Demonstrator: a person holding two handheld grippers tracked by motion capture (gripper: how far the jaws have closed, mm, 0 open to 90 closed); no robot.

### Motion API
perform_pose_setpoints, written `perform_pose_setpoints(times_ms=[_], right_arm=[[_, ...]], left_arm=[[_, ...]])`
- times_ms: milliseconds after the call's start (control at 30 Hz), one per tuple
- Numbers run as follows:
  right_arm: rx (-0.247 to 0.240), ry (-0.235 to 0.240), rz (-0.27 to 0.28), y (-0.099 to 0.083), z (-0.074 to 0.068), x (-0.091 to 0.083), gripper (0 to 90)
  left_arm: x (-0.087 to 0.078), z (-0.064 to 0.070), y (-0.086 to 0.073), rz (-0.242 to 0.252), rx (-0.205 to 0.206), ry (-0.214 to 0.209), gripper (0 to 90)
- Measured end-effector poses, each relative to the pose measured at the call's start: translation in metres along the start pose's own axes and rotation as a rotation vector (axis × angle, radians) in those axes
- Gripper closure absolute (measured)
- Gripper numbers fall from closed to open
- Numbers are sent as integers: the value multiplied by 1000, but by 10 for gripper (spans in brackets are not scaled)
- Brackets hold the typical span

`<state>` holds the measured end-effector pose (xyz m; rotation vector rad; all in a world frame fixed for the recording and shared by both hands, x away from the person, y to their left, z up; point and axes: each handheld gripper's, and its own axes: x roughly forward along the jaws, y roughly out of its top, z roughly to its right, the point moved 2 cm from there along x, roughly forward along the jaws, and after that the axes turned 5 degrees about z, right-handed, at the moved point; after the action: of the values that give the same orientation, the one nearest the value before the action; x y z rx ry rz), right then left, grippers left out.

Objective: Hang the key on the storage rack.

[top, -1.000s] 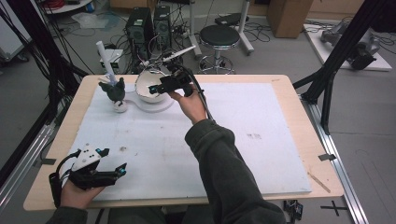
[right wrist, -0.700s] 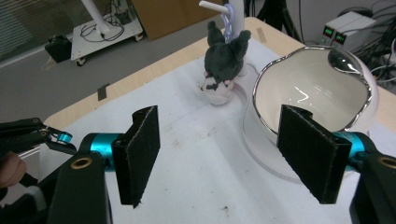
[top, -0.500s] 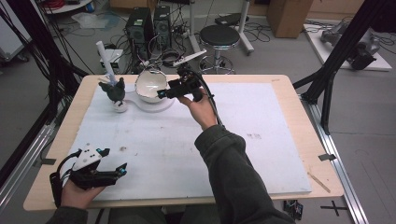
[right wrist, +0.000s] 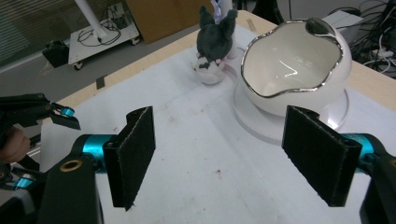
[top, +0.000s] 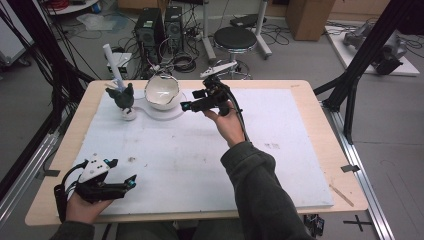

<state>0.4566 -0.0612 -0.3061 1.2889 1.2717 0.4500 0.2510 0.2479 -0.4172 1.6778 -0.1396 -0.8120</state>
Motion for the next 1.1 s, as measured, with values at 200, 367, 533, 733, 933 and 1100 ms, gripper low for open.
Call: perform_pose_setpoints(times_ms=[200,367,533,733,933,1100], right_arm=[[12,-19,8,-9,3,-14,230],[19,-21,10,-15,4,-23,221],[4,-43,22,-20,4,-29,203],[25,-44,17,-28,7,-34,184],[22,-53,21,-32,8,-39,168],[25,-51,15,-38,8,-43,164]], left_arm=[[0,0,0,2,-1,2,186],[0,-1,0,4,-4,3,186],[0,-1,0,2,-4,5,185],[1,0,1,1,-1,6,186],[1,0,1,2,-5,6,186],[1,0,1,1,-5,7,186]])
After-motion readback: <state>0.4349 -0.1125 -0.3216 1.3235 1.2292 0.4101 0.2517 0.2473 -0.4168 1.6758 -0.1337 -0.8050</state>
